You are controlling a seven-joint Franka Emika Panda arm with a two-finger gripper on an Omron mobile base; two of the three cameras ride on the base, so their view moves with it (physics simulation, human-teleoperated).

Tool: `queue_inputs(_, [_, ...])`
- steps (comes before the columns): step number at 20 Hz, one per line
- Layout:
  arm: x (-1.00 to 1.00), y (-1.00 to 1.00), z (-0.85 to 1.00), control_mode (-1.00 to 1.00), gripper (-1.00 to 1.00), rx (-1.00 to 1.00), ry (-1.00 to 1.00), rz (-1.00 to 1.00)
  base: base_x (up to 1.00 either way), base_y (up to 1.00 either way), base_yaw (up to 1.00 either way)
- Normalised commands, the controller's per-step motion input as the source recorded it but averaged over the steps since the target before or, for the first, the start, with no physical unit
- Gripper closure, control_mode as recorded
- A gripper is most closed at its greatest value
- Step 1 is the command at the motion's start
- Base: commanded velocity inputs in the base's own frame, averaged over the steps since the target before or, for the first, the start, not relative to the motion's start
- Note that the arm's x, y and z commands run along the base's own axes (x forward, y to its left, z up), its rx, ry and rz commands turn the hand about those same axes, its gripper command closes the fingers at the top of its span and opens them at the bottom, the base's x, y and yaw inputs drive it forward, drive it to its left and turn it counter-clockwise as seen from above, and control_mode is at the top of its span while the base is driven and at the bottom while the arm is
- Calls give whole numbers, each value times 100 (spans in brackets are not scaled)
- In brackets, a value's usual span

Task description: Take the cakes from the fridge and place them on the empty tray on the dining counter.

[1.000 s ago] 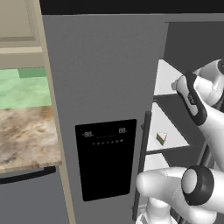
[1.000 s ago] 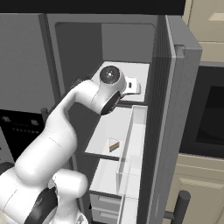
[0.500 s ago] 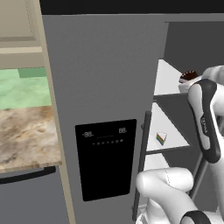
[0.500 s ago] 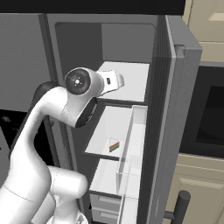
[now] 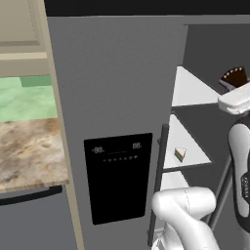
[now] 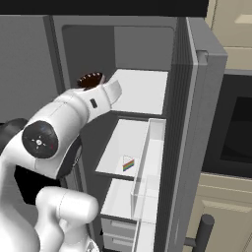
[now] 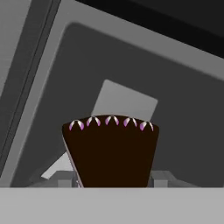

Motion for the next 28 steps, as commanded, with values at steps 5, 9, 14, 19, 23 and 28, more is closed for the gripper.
queue_inputs(5, [-89, 40, -15, -100, 100, -4, 5, 0, 0, 0, 0])
queue_inputs(9, [-36, 20, -41, -100, 100, -7, 23, 1, 0, 0, 0])
queue_inputs(14, [-21, 1, -2, -100, 100, -1, 4, 0, 0, 0, 0])
queue_inputs(19, [4, 0, 0, -100, 100, 0, 3, 0, 0, 0, 0])
queue_inputs(23, [0, 0, 0, -100, 100, 0, 0, 1, 0, 0, 0])
queue_inputs(28, [-24, 0, -3, -100, 100, 0, 0, 0, 0, 0, 0])
